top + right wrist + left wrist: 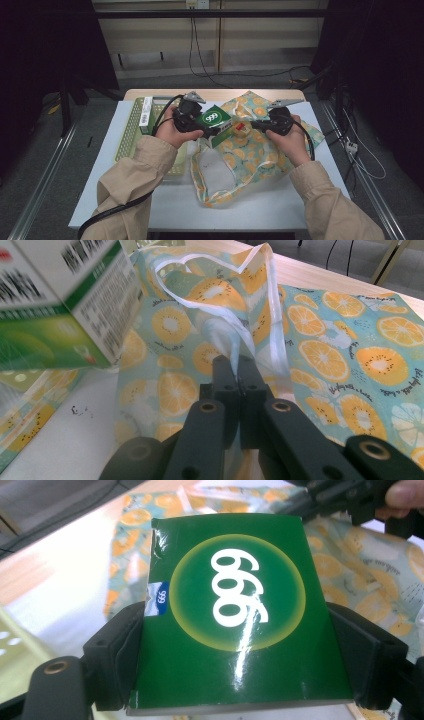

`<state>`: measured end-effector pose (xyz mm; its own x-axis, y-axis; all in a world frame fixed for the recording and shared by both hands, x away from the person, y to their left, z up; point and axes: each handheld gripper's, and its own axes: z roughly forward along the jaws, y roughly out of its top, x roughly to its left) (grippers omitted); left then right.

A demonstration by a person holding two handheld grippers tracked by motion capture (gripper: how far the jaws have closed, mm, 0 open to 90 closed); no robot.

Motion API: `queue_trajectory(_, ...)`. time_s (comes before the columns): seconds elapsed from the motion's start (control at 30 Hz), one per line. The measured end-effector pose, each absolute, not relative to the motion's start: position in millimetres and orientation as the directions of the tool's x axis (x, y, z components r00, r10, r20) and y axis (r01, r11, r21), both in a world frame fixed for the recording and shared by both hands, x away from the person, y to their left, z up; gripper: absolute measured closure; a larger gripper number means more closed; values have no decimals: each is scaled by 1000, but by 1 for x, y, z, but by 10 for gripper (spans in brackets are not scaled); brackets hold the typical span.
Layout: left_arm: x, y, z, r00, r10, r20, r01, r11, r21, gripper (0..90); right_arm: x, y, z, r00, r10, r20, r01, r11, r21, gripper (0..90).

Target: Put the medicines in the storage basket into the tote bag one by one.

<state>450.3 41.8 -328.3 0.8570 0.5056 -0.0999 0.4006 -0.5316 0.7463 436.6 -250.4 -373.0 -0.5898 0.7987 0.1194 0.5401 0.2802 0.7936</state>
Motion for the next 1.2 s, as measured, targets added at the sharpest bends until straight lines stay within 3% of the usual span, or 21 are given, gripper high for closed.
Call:
queue_trajectory(0.77, 438, -9, -372, 905, 411, -109, 358, -597, 718, 175, 436, -249, -368, -595, 795, 118, 532, 280, 799, 897)
queue_trajectory(1.2, 451, -39, -400, 894, 434, -113, 377, -590, 714, 174, 436, -250, -365, -589, 800, 117, 528, 271, 804, 898)
